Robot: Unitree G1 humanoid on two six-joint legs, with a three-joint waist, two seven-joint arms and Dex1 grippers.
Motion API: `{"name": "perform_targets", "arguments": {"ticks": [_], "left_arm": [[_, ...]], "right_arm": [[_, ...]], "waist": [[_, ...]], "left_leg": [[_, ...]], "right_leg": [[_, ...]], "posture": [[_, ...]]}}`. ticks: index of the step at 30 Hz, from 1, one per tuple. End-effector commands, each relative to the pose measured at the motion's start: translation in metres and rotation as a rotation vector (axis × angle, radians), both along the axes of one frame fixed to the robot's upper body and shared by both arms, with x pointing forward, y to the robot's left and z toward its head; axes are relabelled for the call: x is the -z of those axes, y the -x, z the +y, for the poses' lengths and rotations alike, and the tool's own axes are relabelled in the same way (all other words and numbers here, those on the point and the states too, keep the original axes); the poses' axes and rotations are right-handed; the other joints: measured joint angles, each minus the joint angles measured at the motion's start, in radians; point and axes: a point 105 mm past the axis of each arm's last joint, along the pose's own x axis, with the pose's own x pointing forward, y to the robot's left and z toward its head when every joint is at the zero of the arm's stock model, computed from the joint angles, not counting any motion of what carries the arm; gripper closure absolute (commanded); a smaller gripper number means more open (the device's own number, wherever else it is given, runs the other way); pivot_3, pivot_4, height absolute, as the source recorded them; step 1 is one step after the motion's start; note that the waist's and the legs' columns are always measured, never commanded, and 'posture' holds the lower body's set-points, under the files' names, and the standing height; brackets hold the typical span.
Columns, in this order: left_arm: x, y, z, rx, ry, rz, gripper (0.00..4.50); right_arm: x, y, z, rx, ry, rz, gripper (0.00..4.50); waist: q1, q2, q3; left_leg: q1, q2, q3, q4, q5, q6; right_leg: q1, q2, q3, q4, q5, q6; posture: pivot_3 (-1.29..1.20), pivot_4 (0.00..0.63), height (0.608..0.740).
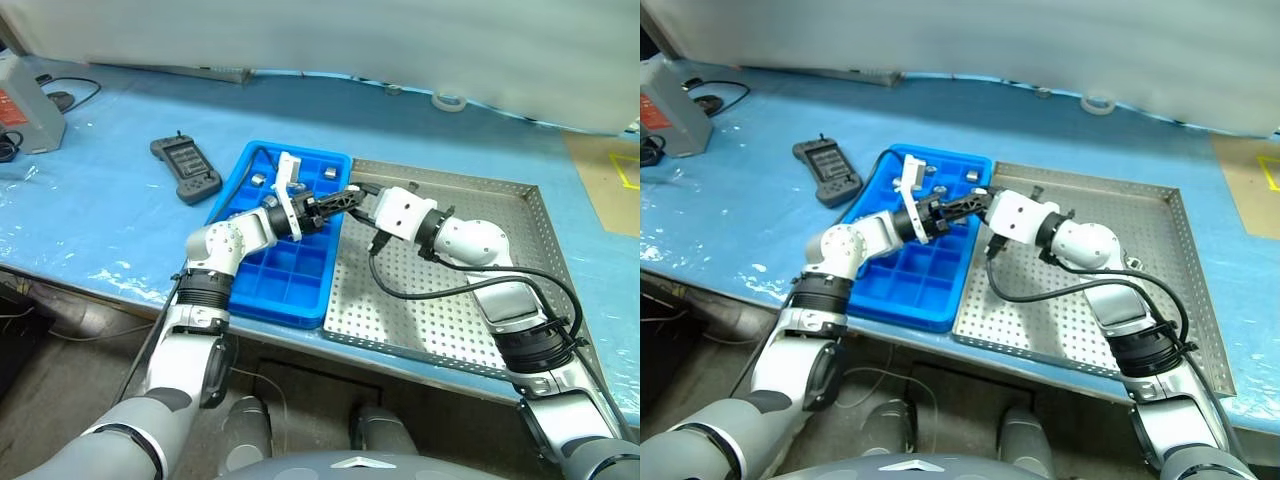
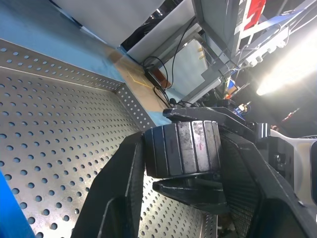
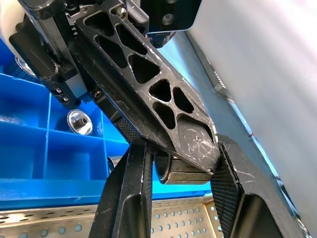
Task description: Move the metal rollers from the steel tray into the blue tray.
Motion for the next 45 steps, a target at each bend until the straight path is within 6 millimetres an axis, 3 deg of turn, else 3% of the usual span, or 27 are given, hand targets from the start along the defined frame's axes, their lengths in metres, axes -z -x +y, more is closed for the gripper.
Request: {"name": "perform_targets", "arguments": {"ticks": [1,3,7,10,18,22,29,38,45], "left_arm": [[-0.027,-0.012,0.016,-0.081,0.057,-0.07,2.34],[-0.024,-0.013,0.015,-0.087,0.048,-0.063,2.34],[-0.021,-0.013,0.014,-0.092,0.04,-0.058,2.37],[-0.021,-0.014,0.016,-0.103,0.043,-0.057,2.37],[-0.025,-0.009,0.037,-0.127,-0.002,-0.111,2.37],[-0.021,0.034,0.076,-0.08,-0.176,-0.387,2.37],[0.023,0.069,0.125,-0.089,-0.462,-0.45,2.37],[0.071,0.086,0.13,-0.038,-0.6,-0.396,2.37],[0.094,0.081,0.141,-0.053,-0.645,-0.329,2.37]], "right_arm": [[-0.006,0.007,0.004,-0.034,-0.011,0.0,3.26],[-0.005,0.008,0.004,-0.038,-0.026,0.028,3.26],[-0.008,0.009,0.005,-0.047,-0.044,0.024,1.93],[0.001,0.007,0.001,-0.016,-0.019,0.08,0.89],[0.012,0.008,-0.012,-0.001,0.043,0.097,0.89],[0.02,0.01,-0.029,0.044,0.059,0.111,0.89],[0.04,0.019,-0.035,0.018,0.12,0.178,0.89],[0.041,0.012,-0.032,0.0,0.14,0.166,0.89],[0.042,0.013,-0.031,0.001,0.14,0.16,0.89]], "waist": [[0.0,0.0,0.0],[0.0,0.0,0.0],[0.0,0.0,0.0],[0.001,0.0,0.0],[0.001,0.0,0.0],[-0.014,0.0,0.0],[-0.014,0.001,0.001],[-0.001,0.001,0.001],[0.003,0.005,-0.003]], "left_leg": [[0.0,0.0,0.0,0.0,0.0,0.0],[0.0,0.0,0.0,0.0,0.0,0.0],[0.0,0.0,0.0,0.0,0.0,0.0],[0.0,0.001,0.0,0.0,0.0,0.0],[-0.001,0.0,0.0,0.0,0.0,0.001],[0.0,0.002,0.0,-0.002,0.0,-0.001],[0.001,0.005,0.0,-0.004,-0.001,-0.002],[0.004,0.007,0.001,-0.002,0.0,-0.002],[0.006,0.007,0.001,-0.005,0.001,-0.004]], "right_leg": [[0.0,0.0,0.0,0.0,0.0,0.0],[0.0,0.0,0.0,0.0,0.0,0.0],[0.0,0.0,0.0,0.0,0.0,0.0],[0.0,0.0,0.0,0.0,0.0,0.0],[0.0,0.0,0.0,0.0,0.0,0.0],[-0.001,0.0,-0.001,-0.001,0.0,0.0],[0.001,0.0,-0.003,-0.004,0.0,0.0],[0.003,0.0,-0.001,-0.004,-0.003,-0.004],[0.003,0.0,-0.001,-0.001,0.0,0.0]], "posture": [[-0.11,0.15,0.74],[-0.11,0.15,0.74],[-0.11,0.15,0.74],[-0.1,0.15,0.74],[-0.1,0.15,0.74],[-0.1,0.15,0.74],[-0.06,0.15,0.74],[-0.02,0.15,0.74],[-0.03,0.15,0.74]]}}
